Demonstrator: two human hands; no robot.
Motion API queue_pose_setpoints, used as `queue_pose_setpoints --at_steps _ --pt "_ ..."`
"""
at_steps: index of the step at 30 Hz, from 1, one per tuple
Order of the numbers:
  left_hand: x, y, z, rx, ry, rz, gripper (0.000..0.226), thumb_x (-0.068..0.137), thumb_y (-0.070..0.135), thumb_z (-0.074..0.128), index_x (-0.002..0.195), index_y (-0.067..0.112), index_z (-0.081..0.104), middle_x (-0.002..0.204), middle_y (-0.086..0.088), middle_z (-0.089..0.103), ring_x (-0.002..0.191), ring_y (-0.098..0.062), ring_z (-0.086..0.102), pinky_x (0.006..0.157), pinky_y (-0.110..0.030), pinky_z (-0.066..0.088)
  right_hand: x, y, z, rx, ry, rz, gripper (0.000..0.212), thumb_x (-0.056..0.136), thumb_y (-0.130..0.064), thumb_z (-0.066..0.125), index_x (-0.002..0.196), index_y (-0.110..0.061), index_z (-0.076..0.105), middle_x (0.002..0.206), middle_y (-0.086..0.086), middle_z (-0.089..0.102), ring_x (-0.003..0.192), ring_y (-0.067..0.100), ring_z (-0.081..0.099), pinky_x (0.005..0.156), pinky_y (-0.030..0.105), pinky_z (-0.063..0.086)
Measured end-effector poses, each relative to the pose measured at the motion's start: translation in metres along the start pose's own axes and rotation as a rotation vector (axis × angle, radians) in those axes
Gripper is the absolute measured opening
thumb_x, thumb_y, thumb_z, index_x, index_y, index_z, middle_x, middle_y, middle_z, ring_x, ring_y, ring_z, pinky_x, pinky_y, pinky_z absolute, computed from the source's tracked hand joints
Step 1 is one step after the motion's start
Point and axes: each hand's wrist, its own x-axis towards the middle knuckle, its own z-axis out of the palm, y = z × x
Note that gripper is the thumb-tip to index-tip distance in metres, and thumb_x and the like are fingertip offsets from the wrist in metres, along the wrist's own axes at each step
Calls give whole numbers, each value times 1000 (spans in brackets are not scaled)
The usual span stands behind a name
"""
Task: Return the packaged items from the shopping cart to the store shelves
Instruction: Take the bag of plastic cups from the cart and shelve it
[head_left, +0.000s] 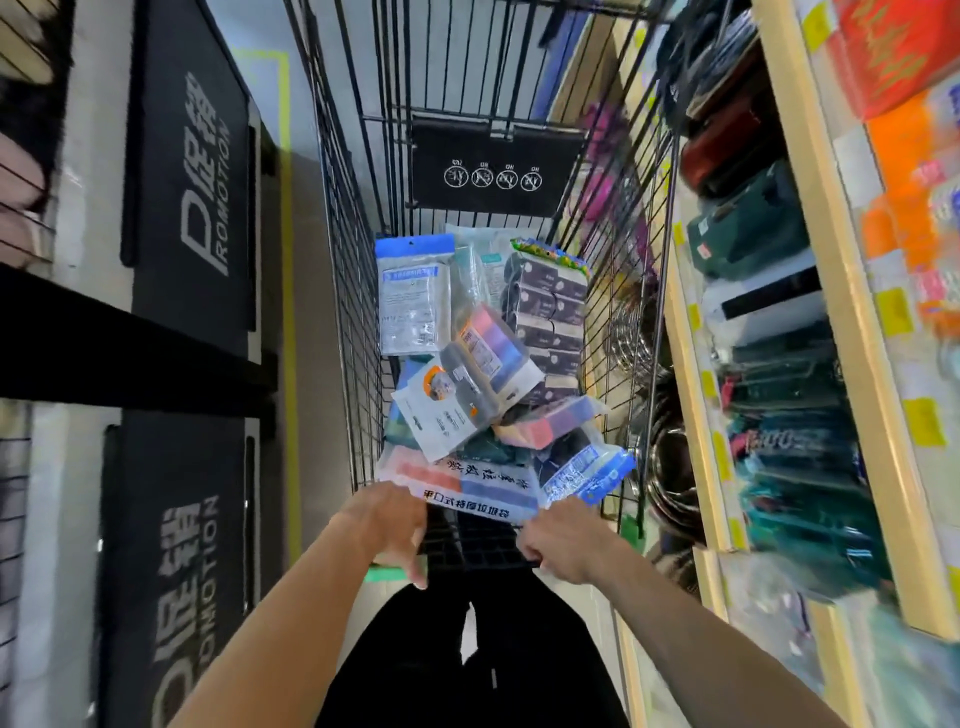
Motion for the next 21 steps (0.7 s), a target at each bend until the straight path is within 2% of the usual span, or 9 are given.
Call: queue_pose_setpoints --at_steps 3,5,8,10,12,15,16,18,21 --pt "-7 9 20 -56 -3 -13 57 62 74 72 96 29 73 98 13 72 95 -16 63 76 -30 45 -2 -11 16 56 -27 -12 22 81 -4 65 78 -23 55 76 -1 56 78 28 60 74 35 39" --pt "-7 8 33 -113 -52 -40 58 59 73 75 97 30 74 98 14 72 96 -15 63 81 -29 49 -2 -17 26 93 -46 -31 13 83 -13 70 82 -21 61 81 1 64 80 28 61 75 36 39" --pt "-9 7 41 -193 -167 -89 56 55 68 81 93 28 75 95 11 74 93 -15 65 88 -34 54 -2 -27 30 154 -77 -71 10 82 -19 75 86 -21 66 82 0 65 79 25 58 77 37 41" --pt "-11 9 30 -295 -268 -114 46 62 63 82 89 27 72 93 7 75 85 -15 70 90 -39 56 3 -26 25 187 -106 -79 11 78 -20 78 86 -19 70 86 -1 72 84 23 63 75 35 43" --pt "-5 9 5 -506 -297 -134 32 77 55 75 93 30 64 98 5 74 82 -18 72 92 -45 55 10 -12 11 259 -60 -28 10 77 -22 79 85 -19 73 87 -2 75 84 22 67 72 30 44" --pt "16 3 -36 -713 -66 -141 35 87 50 67 94 16 67 94 -8 76 86 -25 75 85 -43 59 24 20 -19 376 90 72 9 82 -26 77 90 -22 74 92 -4 73 86 17 68 72 27 50" --pt "23 0 -49 -750 51 -143 32 89 49 65 92 17 66 87 -4 75 80 -21 75 77 -36 60 31 32 -31 405 135 93 10 84 -27 75 93 -23 73 93 -6 72 88 16 67 72 26 51" --pt "42 -9 -74 -866 257 -149 19 94 41 61 92 21 62 81 3 71 70 -15 71 59 -24 52 47 55 -52 477 234 162 12 88 -29 72 98 -22 71 94 -7 69 89 16 66 75 28 50" --pt "76 -28 -102 -1197 381 -158 11 92 26 65 86 16 63 81 -10 69 69 -28 66 63 -31 51 92 91 -75 617 408 284 10 90 -26 69 95 -18 72 91 -1 69 87 20 66 71 27 42"
